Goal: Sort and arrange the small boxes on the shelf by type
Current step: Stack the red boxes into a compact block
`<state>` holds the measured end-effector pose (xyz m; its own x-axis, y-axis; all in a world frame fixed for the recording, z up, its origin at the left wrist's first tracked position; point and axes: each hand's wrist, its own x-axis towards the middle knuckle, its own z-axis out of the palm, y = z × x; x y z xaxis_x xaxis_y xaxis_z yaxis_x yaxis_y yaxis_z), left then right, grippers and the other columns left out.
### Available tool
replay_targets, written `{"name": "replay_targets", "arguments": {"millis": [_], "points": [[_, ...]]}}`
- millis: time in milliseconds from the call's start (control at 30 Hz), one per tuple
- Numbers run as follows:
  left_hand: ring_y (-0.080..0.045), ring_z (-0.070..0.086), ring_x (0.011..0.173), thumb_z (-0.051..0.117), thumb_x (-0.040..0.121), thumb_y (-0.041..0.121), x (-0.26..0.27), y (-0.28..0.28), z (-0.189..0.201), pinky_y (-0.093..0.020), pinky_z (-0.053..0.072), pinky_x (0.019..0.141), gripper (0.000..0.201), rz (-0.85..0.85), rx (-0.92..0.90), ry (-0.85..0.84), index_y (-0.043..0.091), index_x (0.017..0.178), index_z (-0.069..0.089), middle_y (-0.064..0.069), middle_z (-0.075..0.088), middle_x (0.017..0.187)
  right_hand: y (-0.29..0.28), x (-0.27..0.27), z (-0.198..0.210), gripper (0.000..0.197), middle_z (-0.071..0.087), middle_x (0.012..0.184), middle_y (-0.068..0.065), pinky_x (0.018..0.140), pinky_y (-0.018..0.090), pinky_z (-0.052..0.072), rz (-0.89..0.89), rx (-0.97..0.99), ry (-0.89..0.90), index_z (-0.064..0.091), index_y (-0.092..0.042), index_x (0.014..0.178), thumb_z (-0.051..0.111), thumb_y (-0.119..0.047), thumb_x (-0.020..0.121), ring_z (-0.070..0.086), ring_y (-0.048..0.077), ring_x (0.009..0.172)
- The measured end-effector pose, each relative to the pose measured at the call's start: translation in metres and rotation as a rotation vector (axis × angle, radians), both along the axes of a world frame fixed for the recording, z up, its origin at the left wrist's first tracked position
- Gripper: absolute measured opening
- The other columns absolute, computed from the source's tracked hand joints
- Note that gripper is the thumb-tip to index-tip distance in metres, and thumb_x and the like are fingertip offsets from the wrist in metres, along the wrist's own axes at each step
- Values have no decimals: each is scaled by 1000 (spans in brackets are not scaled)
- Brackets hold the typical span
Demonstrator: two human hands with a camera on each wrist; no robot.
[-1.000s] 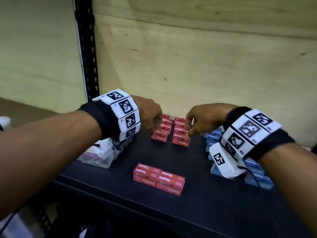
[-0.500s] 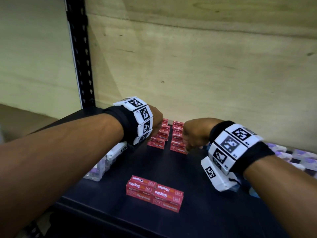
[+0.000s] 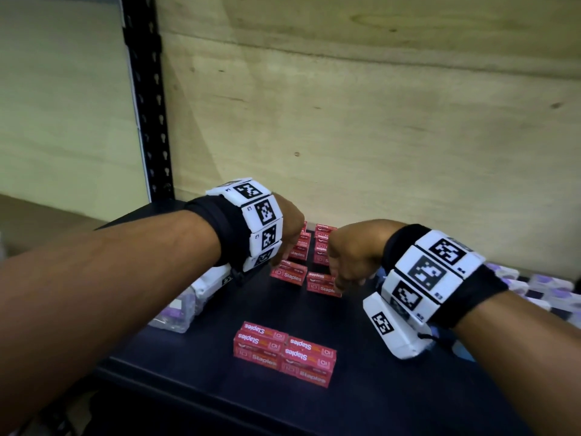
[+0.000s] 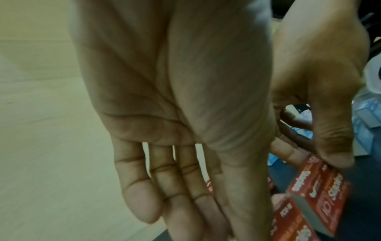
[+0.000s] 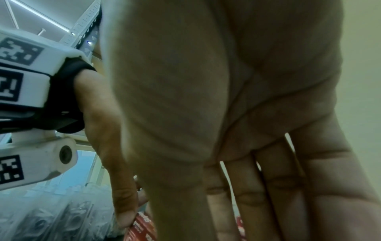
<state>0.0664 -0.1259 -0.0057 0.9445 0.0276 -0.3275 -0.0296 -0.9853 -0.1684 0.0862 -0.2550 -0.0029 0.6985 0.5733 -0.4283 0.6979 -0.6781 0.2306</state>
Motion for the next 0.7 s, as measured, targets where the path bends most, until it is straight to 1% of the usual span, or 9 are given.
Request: {"name": "replay_targets", "arguments": {"millis": [67,133,200,333,400,500,567,633,700], "points": [[-4,54,69,67,91,14,-6,-5,4,-1,36,42,35,-21,2,100,8,125,64,0,66,111,-3,-5,0,32,58,76,-5,84,32,53,12,19,18,66,-10,118,70,-27,90,60,17,85],[2,47,56,71,88,17,-16,-10,9,0,30,35,33,0,17,130,11,121,67,10,61,85,-7,-11,-1,32,57,74,-6,80,30,54,28,16,43,67,-11,117,69,-30,91,59,16,85],[4,48,51,72,87,19,-23,-10,7,-1,32,35,31,7,-20,134,12,117,68,14,55,72,-10,-15,-3,31,59,74,-6,79,30,54,25,21,81,69,-11,113,70,-32,90,60,17,82],[1,54,67,76,84,23,-35,-7,1,-9,44,50,24,29,-98,166,18,106,72,14,61,77,-20,-23,-6,24,73,96,2,78,31,55,12,57,165,73,-14,105,72,-31,88,65,16,81],[-2,57,73,77,82,22,-41,-4,-1,-9,45,55,21,45,-141,190,18,102,72,8,67,85,-26,-26,-7,21,74,104,2,79,30,55,20,77,202,73,-16,103,73,-30,87,67,17,89],[-10,62,89,79,79,23,-52,-2,-2,-23,51,77,17,51,-165,232,20,94,73,-4,73,102,-37,-31,-9,13,73,103,-5,91,34,55,45,90,236,73,-24,95,75,-33,85,66,16,99],[-13,64,94,79,79,23,-59,-2,-2,-30,51,88,18,57,-161,259,20,95,72,-5,73,106,-44,-34,-10,13,71,97,-11,86,31,53,68,92,238,72,-29,93,76,-36,83,65,12,93],[-11,65,93,79,80,21,-64,-3,-1,-31,51,92,22,71,-168,275,18,100,72,-3,73,104,-49,-37,-10,16,68,92,-15,76,25,49,72,105,244,72,-30,96,75,-39,83,61,6,85],[1,62,80,78,81,18,-69,-3,1,-25,51,87,25,72,-179,293,15,105,73,6,71,93,-54,-39,-9,21,69,94,-15,75,24,47,75,113,249,71,-31,99,75,-43,82,62,5,86]]}}
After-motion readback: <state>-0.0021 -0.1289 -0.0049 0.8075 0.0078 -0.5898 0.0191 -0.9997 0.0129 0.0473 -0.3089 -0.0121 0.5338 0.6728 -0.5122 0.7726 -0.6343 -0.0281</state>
